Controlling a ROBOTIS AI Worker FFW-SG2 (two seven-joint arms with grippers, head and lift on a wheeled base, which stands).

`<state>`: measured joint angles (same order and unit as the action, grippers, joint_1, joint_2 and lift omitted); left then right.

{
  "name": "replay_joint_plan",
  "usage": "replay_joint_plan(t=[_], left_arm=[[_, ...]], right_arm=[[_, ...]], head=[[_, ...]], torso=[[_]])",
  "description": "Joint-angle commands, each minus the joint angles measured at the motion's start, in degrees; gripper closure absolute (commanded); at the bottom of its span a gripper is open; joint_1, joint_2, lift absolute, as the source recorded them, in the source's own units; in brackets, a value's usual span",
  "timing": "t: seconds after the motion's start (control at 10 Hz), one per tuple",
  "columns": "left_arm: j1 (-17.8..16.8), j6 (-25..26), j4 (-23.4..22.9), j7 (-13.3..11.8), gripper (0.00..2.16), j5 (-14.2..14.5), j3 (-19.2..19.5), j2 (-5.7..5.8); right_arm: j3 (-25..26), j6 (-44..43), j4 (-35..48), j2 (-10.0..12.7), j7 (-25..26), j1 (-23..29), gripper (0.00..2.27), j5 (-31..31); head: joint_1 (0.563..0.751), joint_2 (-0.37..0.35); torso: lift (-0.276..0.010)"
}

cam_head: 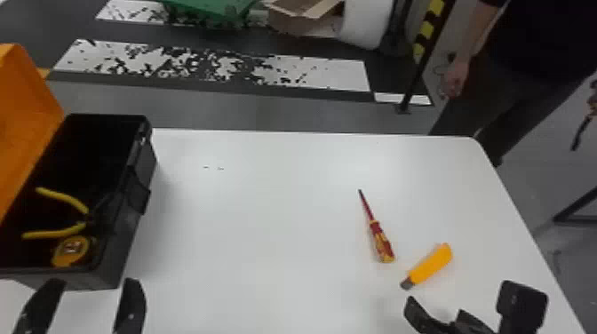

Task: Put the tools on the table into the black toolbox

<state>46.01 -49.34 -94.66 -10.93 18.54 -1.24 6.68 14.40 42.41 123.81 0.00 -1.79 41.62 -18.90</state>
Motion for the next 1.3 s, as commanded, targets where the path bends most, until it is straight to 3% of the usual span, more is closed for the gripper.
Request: replay_joint_plan(t=[0.0,0.4,0.6,1.2], left_arm=[[0.1,-0.3,-0.2,-0.1,0.03,0.0,0.0,0.18],[0.1,-0.3,-0.4,-0.2,0.03,0.0,-0.7,0.79],[-0.4,-0.1,-0.4,-0.2,0.03,0.0,-1.6,1.67],[-1.0,1.3,-0.5,-0.1,0.04,0.0,-2.3,2.90]], right_arm=[[0.8,5.2,1.3,0.1,0.2,-1.1,0.10,0.0],[3.4,9.9,2.4,0.1,1.7,-4.4,0.10,-2.0],[5.2,9.9,2.4,0.1,2.6,-6.2,0.10,-3.5],[5.6,13.5,-1.6,0.1,5.7,-14.0,0.10,-2.7]], head=[[0.695,-0.085],[0.695,-0.108],[0.695,-0.128],[0.695,-0.184]], torso=[[-0.075],[-0.075],[-0.075],[-0.075]])
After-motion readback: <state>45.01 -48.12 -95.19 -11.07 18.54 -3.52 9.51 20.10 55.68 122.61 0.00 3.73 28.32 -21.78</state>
